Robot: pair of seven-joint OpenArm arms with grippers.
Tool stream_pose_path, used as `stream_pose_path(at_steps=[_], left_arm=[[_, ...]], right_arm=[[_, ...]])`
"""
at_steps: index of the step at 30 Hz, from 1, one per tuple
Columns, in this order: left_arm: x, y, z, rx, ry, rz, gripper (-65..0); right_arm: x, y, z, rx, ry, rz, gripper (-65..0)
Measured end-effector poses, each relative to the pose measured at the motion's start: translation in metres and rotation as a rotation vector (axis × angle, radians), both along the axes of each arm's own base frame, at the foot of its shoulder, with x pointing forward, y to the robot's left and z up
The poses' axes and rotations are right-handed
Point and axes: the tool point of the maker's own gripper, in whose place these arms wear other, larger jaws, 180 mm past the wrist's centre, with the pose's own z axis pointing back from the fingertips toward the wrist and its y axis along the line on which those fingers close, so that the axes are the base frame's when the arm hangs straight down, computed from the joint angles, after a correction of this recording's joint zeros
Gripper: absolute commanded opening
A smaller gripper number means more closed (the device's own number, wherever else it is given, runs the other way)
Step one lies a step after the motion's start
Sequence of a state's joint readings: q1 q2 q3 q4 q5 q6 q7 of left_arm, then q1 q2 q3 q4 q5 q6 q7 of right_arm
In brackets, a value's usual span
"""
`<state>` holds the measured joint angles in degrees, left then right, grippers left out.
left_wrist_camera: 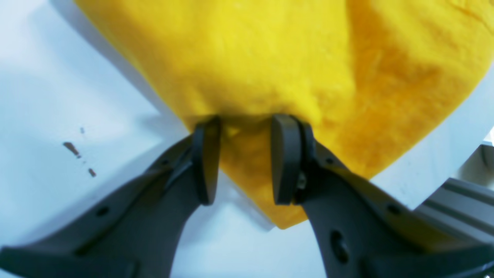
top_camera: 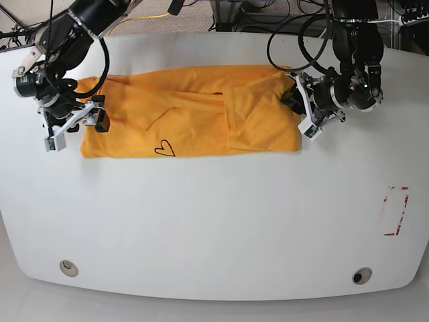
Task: Fold the T-shirt properly
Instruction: 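Grasp both ends of the folded shirt with both grippers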
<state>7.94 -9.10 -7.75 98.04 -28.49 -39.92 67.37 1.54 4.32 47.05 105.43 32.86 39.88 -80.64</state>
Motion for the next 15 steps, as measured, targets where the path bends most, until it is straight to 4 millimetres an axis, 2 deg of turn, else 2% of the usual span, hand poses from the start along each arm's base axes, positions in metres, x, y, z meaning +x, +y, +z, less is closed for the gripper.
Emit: stream_pose_path(at_steps=[5, 7, 12, 15], left_arm=[[-0.001, 0.0, -0.003, -0.009, 0.009, 0.004, -45.6], [0.001, 0.002, -0.005, -0.006, 0.016, 0.007, -45.6], [0.005, 0.003, -0.003, -0.006, 0.009, 0.009, -45.6], [0.005, 0.004, -0.003, -0.002, 0.009, 0.01, -45.6]], right_arm=[[0.011, -0.032, -0.01, 0.021, 0.046, -0.018, -14.1], [0.014, -0.046, -0.02, 0.042, 0.092, -0.041, -14.4], [0.025, -0.049, -0.038, 0.142, 0.104, -0.054, -14.6], [0.024, -0.05, -0.052, 0.183, 0.138, -0.066, -14.7]])
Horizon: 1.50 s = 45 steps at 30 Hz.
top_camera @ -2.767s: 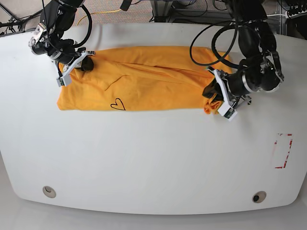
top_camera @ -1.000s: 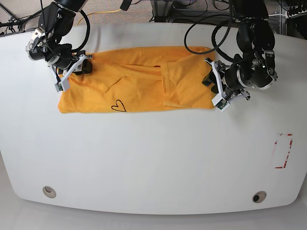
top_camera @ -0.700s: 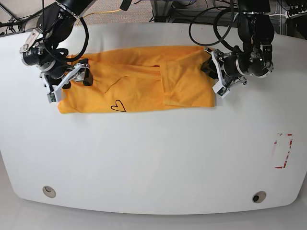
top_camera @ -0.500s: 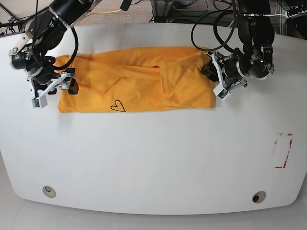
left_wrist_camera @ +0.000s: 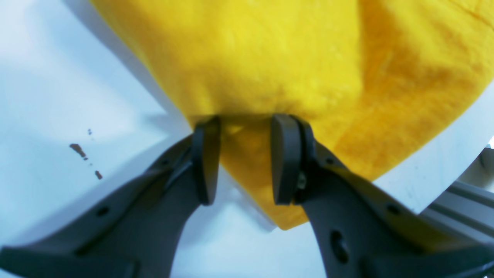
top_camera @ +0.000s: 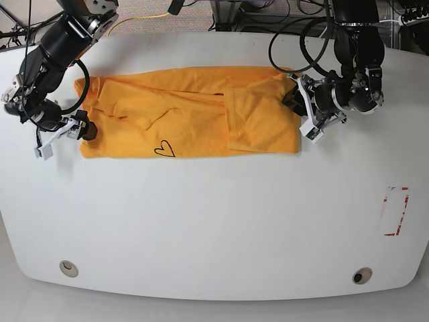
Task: Fold the T-shirt properly
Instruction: 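Grasp both ends of the folded shirt with both grippers, then push both ends inward with both grippers, bunching the shirt together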
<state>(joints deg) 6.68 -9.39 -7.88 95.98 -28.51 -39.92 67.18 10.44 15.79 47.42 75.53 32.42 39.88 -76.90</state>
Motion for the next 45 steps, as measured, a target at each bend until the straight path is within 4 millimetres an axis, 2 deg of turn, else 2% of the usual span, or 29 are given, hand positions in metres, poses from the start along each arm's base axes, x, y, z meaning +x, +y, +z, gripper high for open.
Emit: stream_pose_path(at_steps=[4, 11, 14, 21, 24, 25, 27, 28, 30, 31, 32, 35, 39, 43, 45], left_arm=[[0.0, 0.0, 0.0, -0.001, -0.001, 0.0, -45.6], [0.0, 0.0, 0.0, 0.0, -0.001, 0.0, -45.6], [0.0, 0.0, 0.0, 0.0, -0.002, 0.0, -45.6], [0.0, 0.0, 0.0, 0.0, -0.002, 0.0, -45.6], [0.0, 0.0, 0.0, 0.001, -0.001, 0.0, -45.6], [0.001, 0.0, 0.0, 0.0, -0.002, 0.0, -45.6], [0.0, 0.0, 0.0, 0.0, -0.001, 0.0, -45.6], [0.0, 0.0, 0.0, 0.001, -0.001, 0.0, -45.6], [0.0, 0.0, 0.0, 0.001, -0.001, 0.0, -45.6], [0.0, 0.0, 0.0, 0.0, -0.001, 0.0, -45.6], [0.001, 0.0, 0.0, 0.0, -0.002, 0.0, -45.6], [0.0, -0.001, 0.0, -0.002, -0.001, 0.0, -45.6], [0.006, -0.001, 0.003, 0.003, -0.009, -0.002, -45.6], [0.021, -0.007, 0.009, -0.027, -0.036, 0.008, -45.6], [0.023, -0.011, 0.004, -0.042, -0.018, 0.016, -45.6]], right_arm=[[0.001, 0.005, -0.015, 0.067, -0.001, -0.03, -14.7], [0.001, 0.01, -0.021, 0.115, -0.045, -0.057, -14.7], [0.001, 0.02, -0.022, 0.131, -0.052, -0.053, -14.7], [-0.015, 0.063, -0.022, 0.122, -0.031, 0.018, -14.7], [-0.024, 0.07, -0.021, 0.101, -0.016, 0.035, -15.9], [-0.026, 0.071, -0.02, 0.096, -0.014, 0.039, -17.8], [-0.028, 0.07, -0.02, 0.093, -0.013, 0.038, -27.4], [-0.028, 0.07, -0.021, 0.09, -0.012, 0.038, -34.4], [-0.03, 0.068, -0.023, 0.077, 0.006, 0.039, -54.2], [-0.032, 0.067, -0.024, 0.074, 0.017, 0.04, -61.2], [-0.033, 0.067, -0.025, 0.075, 0.022, 0.039, -65.0], [-0.038, 0.067, -0.029, 0.067, 0.054, 0.046, -65.0], [-0.035, 0.07, -0.024, 0.026, 0.053, 0.093, -65.0], [-0.03, 0.068, -0.002, -0.049, -0.007, 0.119, -65.0], [-0.031, 0.067, 0.011, -0.092, -0.04, 0.127, -65.0]])
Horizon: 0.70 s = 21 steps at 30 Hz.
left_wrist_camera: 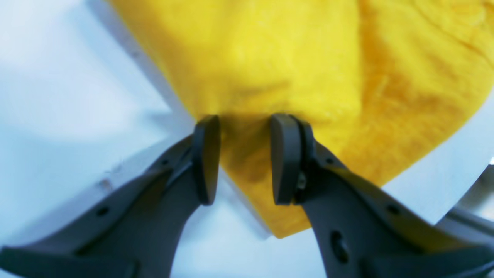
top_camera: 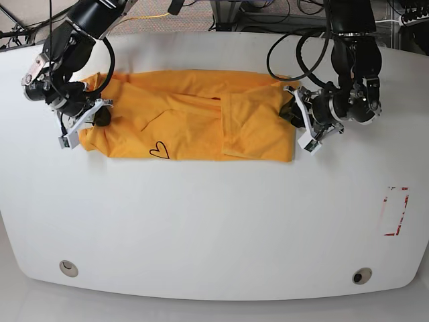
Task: Fold the T-shirt properly
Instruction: 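Push both ends inward with both grippers, bunching the shirt together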
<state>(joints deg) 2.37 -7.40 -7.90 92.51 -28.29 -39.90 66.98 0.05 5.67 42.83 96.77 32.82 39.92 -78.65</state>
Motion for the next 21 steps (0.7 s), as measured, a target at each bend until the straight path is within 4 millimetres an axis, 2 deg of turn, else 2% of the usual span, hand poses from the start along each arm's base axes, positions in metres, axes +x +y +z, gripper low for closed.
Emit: stream_pose_path(at_steps=[2, 6, 9, 13, 21], left_arm=[[0.002, -0.005, -0.006, -0.024, 0.029, 0.014, -45.4], [0.017, -0.015, -0.009, -0.074, 0.055, 0.055, -45.4], [0.021, -0.029, -0.01, -0.094, 0.064, 0.038, -45.4], [0.028, -0.062, -0.008, -0.154, 0.052, -0.001, -45.4], [0.04, -0.101, -0.013, -0.138, 0.035, -0.042, -45.4]], right_arm=[[-0.002, 0.002, 0.007, -0.039, -0.007, 0.021, -65.0], [0.001, 0.009, 0.025, -0.114, -0.034, 0.082, -65.0], [0.01, 0.024, 0.046, -0.139, -0.108, 0.116, -65.0], [0.017, 0.049, 0.058, -0.112, -0.166, 0.15, -65.0], [0.025, 0.129, 0.072, 0.103, -0.256, 0.282, -65.0]])
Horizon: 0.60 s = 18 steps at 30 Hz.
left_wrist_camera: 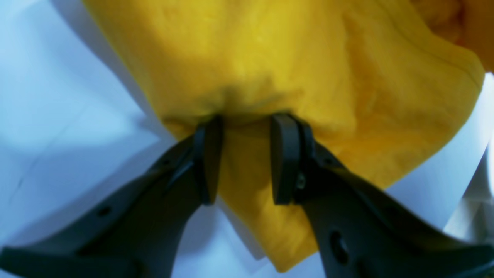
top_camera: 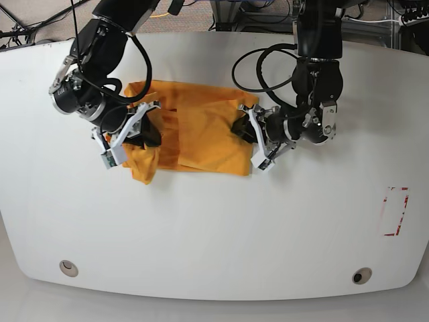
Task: Fold the T-shirt properly
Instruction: 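Push both ends inward with both grippers, bunching the shirt together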
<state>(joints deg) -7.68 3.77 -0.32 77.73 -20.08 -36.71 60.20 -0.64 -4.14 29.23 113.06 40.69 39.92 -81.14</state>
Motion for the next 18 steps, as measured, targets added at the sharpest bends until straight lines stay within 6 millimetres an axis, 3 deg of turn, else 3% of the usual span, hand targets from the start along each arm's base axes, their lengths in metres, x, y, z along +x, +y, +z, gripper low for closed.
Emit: stream_pose_path(at_steps=[4, 8, 18], left_arm=[[0.0, -0.012, 0.001, -0.011, 0.006, -0.007, -45.4], [-0.001, -0.017, 0.002, -0.024, 0.011, -0.007, -45.4], [-0.002, -0.02, 0.002, -0.029, 0.011, -0.008, -45.4]], right_arm=[[-0.002, 0.042, 0.002, 0.055, 0.0, 0.091, -65.0], [-0.002, 0.069, -0.005, 0.099, 0.018, 0.164, -65.0], [0.011, 0.08, -0.012, 0.15, 0.039, 0.175, -64.4]])
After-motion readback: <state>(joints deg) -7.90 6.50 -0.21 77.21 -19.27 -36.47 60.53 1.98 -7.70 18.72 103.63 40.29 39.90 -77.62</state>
